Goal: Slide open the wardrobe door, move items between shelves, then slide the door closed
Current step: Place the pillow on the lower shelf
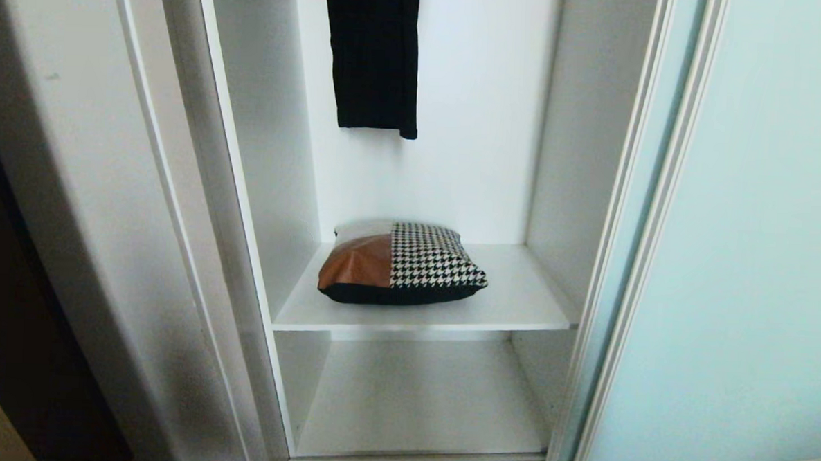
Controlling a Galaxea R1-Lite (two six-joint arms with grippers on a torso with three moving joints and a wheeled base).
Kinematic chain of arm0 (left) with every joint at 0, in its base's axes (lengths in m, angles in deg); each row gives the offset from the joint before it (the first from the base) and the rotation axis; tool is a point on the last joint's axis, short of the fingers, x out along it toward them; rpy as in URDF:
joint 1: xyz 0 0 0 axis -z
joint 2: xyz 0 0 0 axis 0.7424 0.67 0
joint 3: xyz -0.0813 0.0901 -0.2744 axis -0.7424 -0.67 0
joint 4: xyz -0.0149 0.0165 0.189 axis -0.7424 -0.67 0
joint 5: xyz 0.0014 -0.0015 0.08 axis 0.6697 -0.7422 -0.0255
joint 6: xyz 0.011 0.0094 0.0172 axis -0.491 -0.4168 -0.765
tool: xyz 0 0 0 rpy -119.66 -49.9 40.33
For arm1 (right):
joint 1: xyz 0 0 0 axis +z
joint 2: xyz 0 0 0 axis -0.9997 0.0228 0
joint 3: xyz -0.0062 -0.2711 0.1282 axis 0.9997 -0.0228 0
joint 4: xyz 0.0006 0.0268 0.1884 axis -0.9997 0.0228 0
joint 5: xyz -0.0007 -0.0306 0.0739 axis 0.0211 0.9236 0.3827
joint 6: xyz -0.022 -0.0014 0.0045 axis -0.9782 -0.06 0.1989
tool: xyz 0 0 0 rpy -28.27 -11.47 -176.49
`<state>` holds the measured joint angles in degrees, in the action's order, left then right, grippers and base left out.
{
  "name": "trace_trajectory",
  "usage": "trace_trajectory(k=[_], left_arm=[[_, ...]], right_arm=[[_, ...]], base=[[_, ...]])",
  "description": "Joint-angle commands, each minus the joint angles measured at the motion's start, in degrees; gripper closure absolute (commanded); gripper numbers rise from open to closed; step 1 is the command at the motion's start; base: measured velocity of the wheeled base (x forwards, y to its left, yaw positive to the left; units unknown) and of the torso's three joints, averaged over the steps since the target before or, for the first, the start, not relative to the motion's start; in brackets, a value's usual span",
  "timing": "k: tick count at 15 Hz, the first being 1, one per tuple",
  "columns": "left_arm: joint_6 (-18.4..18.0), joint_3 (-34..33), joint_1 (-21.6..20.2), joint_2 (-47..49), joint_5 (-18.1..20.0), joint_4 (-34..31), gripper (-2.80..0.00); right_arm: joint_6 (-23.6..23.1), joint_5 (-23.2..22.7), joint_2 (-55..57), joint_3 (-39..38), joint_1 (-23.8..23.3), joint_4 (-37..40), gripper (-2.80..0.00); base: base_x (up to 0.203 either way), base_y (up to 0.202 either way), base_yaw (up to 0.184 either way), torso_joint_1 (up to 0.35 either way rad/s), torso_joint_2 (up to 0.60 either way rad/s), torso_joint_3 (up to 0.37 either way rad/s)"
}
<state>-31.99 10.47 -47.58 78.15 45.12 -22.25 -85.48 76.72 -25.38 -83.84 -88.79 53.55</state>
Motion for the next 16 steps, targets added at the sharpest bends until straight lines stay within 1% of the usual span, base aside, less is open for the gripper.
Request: trace_trajectory(k=[1,3,5,7,9,11,13,14,16], left_arm=[[5.2,10.74,0.0,19.4,2.86,-0.08,0.0],[9.33,18.15,0.04,32.49,5.56,-0.03,0.0],[12.41,24.26,0.11,44.95,8.52,1.12,0.0],[14.59,28.81,0.61,55.37,12.28,2.6,0.0],[15.86,32.79,2.28,64.6,15.23,3.54,0.0],[17.15,37.27,3.64,74.06,16.56,4.65,0.0],[18.76,41.63,4.61,82.08,17.12,5.88,0.0],[19.98,44.21,5.21,85.75,17.3,6.34,0.0],[24.39,50.04,6.1,92.13,17.46,6.71,0.0]], right_arm=[[-0.03,-0.03,-0.01,0.0,0.01,-0.02,0.0],[-0.03,-0.03,-0.01,0.0,0.01,-0.02,0.0],[-0.03,-0.03,-0.01,0.0,0.01,-0.02,0.0],[-0.03,-0.03,-0.01,0.0,0.01,-0.02,0.0],[-0.03,-0.03,-0.01,0.0,0.01,-0.02,0.0],[-0.03,-0.03,-0.01,0.0,0.01,-0.02,0.0],[-0.03,-0.03,-0.01,0.0,0.01,-0.02,0.0],[-0.03,-0.03,-0.01,0.0,0.01,-0.02,0.0],[-0.03,-0.03,-0.01,0.0,0.01,-0.02,0.0]], base=[[0.0,0.0,0.0,0.0,0.0,0.0],[0.0,0.0,0.0,-0.001,0.0,0.02],[0.0,0.0,0.0,0.0,0.0,0.0],[0.0,0.0,0.0,0.0,0.0,0.0],[0.0,0.0,0.0,0.0,0.0,0.0],[0.0,0.0,0.0,0.0,0.0,0.0],[0.0,0.0,0.0,0.0,0.0,0.0],[0.0,0.0,0.0,0.0,0.0,0.0],[0.0,0.0,0.0,0.0,0.0,0.0]])
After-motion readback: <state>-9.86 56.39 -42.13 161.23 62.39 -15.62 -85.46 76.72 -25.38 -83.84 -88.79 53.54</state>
